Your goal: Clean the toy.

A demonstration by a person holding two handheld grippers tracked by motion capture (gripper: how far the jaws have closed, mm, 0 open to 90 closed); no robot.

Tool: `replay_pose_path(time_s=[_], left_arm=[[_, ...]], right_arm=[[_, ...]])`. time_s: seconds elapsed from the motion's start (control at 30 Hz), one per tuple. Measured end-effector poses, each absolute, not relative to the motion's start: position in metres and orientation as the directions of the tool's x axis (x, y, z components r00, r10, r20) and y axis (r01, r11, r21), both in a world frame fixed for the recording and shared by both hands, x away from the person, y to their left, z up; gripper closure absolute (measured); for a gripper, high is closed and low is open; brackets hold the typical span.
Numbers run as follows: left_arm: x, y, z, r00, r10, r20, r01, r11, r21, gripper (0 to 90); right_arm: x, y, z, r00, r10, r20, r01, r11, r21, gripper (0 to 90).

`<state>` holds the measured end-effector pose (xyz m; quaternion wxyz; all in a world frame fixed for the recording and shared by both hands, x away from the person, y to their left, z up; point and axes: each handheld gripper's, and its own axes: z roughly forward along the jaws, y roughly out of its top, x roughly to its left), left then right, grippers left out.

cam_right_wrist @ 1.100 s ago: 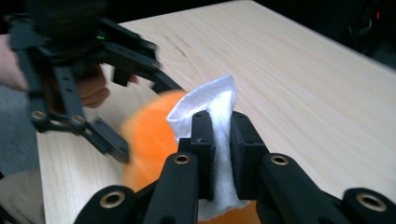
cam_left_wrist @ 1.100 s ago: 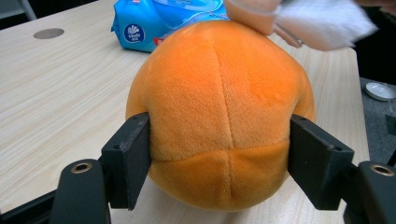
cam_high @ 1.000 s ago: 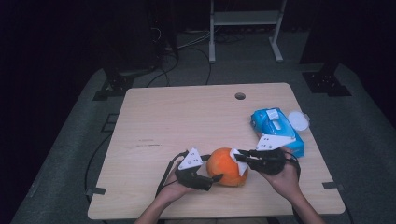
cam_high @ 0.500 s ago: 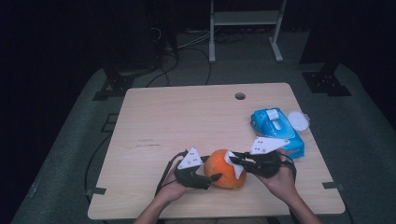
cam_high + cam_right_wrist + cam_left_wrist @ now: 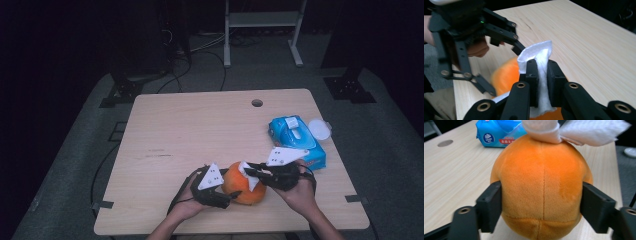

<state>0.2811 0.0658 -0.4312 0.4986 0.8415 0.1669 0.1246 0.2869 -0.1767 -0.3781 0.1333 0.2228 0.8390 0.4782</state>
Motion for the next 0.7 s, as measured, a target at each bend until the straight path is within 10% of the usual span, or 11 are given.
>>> replay_pose_path(time_s=[0.23, 0.47, 0.7], left_arm=[[0.276, 0.061, -0.430, 0.910, 0.406, 0.082, 0.132, -0.472, 0.872, 26.1], [0.278, 0.067, -0.433, 0.915, 0.387, 0.111, 0.098, -0.482, 0.871, 29.1], [0.289, 0.071, -0.436, 0.910, 0.407, -0.084, 0.252, -0.379, 0.891, 16.3]], right_arm=[[0.270, -0.143, -0.382, -0.921, 0.389, -0.022, 0.186, 0.488, 0.853, 80.4], [0.284, -0.169, -0.376, -0.867, 0.497, -0.036, 0.224, 0.454, 0.863, 80.5], [0.290, -0.177, -0.384, -0.857, 0.515, 0.000, 0.268, 0.447, 0.853, 80.5]])
